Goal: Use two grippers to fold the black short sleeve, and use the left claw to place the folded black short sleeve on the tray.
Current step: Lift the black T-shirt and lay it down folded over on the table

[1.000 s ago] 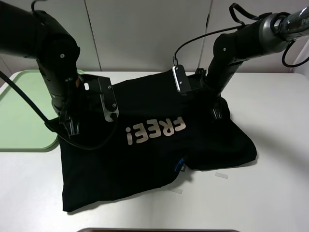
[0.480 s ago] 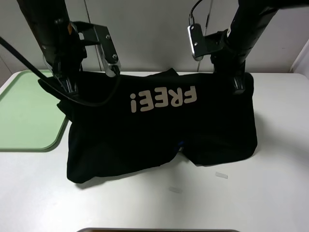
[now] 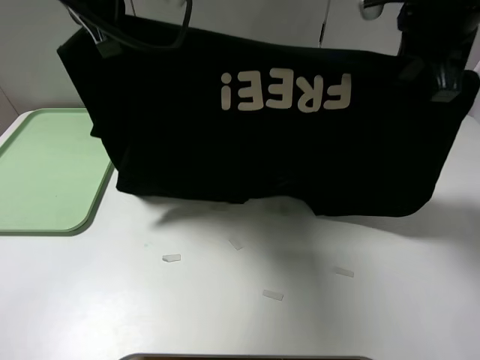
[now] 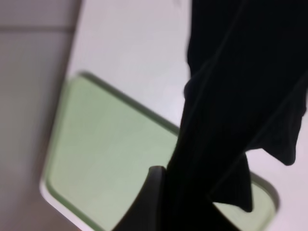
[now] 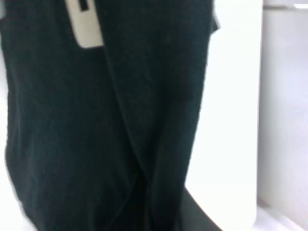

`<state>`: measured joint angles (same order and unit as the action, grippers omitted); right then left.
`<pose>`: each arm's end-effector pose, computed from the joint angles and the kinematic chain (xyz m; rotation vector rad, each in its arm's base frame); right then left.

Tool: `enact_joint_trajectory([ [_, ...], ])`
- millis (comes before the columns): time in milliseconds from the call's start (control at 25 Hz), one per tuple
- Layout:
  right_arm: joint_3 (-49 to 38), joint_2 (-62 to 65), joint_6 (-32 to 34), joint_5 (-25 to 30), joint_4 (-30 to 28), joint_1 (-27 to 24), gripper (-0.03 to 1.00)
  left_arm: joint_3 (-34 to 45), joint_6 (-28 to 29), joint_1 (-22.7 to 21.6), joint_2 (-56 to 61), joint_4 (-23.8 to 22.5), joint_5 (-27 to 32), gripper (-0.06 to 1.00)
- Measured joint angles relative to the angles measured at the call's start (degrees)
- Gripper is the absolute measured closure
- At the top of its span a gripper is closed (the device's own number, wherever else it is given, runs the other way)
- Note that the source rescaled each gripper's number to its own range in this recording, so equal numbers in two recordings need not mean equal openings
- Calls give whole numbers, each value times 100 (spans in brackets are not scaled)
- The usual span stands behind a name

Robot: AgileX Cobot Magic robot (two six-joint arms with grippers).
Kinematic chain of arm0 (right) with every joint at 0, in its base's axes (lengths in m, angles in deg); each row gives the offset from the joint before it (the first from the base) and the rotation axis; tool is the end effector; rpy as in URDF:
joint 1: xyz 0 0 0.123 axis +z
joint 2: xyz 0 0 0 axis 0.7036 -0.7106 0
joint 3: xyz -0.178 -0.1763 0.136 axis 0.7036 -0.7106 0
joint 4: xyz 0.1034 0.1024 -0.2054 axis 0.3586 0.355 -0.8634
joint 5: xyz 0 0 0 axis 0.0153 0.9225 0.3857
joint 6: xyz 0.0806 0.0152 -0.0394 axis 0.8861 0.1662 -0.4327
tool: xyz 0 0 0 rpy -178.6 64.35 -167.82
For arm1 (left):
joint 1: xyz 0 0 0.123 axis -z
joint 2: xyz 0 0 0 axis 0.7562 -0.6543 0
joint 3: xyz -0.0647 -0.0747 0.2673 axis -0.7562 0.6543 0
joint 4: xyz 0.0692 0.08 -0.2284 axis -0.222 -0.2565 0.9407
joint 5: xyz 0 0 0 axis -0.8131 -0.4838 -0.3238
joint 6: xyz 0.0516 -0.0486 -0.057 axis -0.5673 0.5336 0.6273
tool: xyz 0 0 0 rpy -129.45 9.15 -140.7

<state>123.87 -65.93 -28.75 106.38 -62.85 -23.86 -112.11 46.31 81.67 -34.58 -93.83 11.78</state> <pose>0.2956 0.0928 0.3400 -1.7641 2.1518 -0.4678 0.3216 -0.1693 0.3807 1.4054 2.1400 0.4816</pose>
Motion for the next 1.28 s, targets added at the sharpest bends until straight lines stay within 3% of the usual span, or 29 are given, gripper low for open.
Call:
enact_joint_trajectory([
  [320,112,950,182,265,-294,0,97,-939,-337,149,0,146,17,94],
  [720,1003,1404,293,477,-473,0,97,-1314,-656,816,302,-58,33,94],
  [1120,952,2106,459,504,9,0,97,-1315,-681,995,822,-161,33,94],
  [1280,655,2506,463,498,147,0,97,-1272,-632,996,1052,141,33,94],
])
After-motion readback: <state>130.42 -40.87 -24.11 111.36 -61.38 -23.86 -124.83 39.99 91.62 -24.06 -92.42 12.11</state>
